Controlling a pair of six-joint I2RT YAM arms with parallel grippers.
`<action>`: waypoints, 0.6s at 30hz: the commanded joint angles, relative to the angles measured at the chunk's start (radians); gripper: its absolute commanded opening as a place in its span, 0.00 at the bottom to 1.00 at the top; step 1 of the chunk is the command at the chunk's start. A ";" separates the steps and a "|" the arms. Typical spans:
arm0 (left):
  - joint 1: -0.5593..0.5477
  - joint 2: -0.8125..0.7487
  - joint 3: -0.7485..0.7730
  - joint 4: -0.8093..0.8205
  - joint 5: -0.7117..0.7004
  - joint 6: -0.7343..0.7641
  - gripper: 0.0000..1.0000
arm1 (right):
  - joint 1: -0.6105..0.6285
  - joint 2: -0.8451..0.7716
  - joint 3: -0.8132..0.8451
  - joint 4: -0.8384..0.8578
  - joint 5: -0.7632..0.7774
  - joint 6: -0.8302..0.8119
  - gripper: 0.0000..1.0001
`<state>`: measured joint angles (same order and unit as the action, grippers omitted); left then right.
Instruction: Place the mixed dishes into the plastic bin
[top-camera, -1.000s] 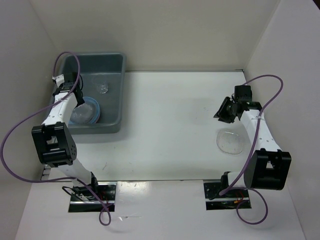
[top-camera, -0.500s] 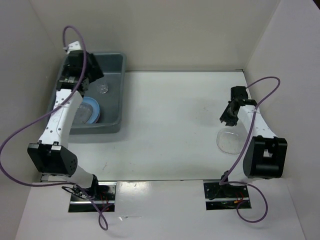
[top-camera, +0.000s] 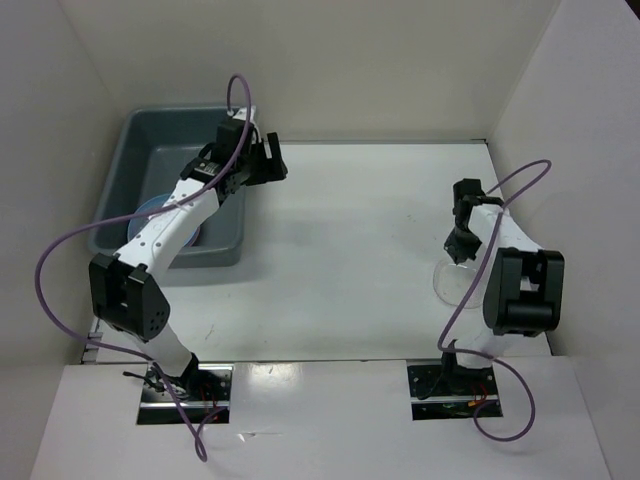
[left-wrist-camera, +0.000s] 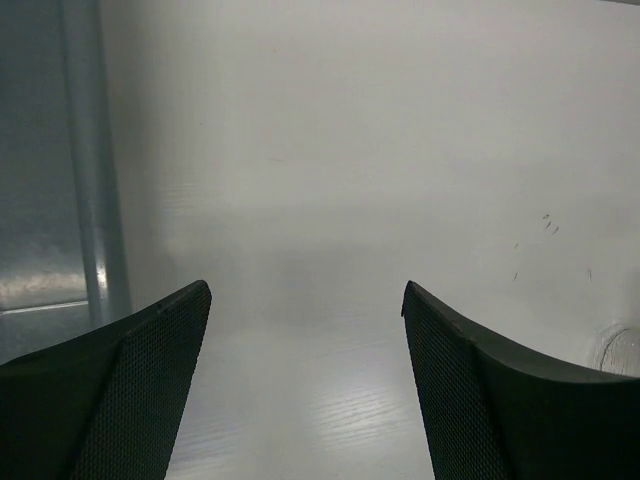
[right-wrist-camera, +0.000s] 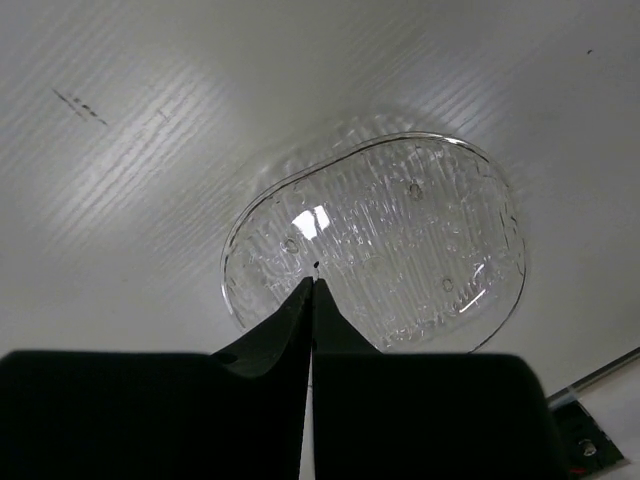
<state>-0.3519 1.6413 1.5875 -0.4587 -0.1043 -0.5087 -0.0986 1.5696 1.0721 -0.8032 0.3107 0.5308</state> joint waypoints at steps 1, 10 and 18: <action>-0.006 0.011 -0.011 0.051 0.038 -0.025 0.85 | -0.004 0.076 0.029 -0.033 0.019 0.009 0.01; -0.006 0.049 -0.020 0.051 -0.002 -0.016 0.86 | -0.004 0.182 0.038 -0.011 -0.168 -0.048 0.00; -0.006 0.058 -0.052 0.089 0.043 -0.048 0.86 | 0.057 0.214 0.038 0.052 -0.358 -0.063 0.00</action>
<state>-0.3569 1.6947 1.5517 -0.4236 -0.0944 -0.5312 -0.0788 1.7599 1.0763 -0.7998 0.0635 0.4740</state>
